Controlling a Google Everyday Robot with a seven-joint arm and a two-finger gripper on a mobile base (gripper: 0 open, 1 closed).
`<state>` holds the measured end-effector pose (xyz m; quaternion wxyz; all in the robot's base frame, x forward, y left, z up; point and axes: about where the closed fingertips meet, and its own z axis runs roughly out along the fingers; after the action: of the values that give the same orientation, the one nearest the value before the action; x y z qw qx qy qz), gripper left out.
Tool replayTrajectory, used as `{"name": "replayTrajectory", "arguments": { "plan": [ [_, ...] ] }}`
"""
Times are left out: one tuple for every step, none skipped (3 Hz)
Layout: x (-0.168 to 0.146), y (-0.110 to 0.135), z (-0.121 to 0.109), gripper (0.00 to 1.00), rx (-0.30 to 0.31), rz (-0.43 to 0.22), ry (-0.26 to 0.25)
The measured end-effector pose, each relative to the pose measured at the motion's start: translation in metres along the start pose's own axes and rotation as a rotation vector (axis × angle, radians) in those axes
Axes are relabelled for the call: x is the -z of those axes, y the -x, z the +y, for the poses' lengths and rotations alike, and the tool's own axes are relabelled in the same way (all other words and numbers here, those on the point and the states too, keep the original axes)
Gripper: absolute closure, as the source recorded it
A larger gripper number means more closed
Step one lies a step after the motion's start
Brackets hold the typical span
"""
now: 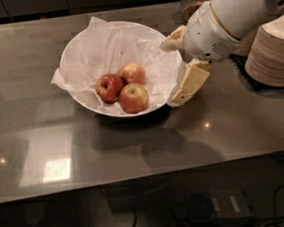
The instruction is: Pick apple from white bowl
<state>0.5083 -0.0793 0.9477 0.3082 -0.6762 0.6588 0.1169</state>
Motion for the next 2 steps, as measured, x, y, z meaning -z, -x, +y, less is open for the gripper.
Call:
{"name": "replayTrajectory", "arguments": {
  "plan": [
    [-0.014, 0.009, -0.005, 0.32, 0.026, -0.014, 0.013],
    [-0.024, 0.016, -0.012, 0.34, 0.052, -0.023, 0.022]
  ]
}}
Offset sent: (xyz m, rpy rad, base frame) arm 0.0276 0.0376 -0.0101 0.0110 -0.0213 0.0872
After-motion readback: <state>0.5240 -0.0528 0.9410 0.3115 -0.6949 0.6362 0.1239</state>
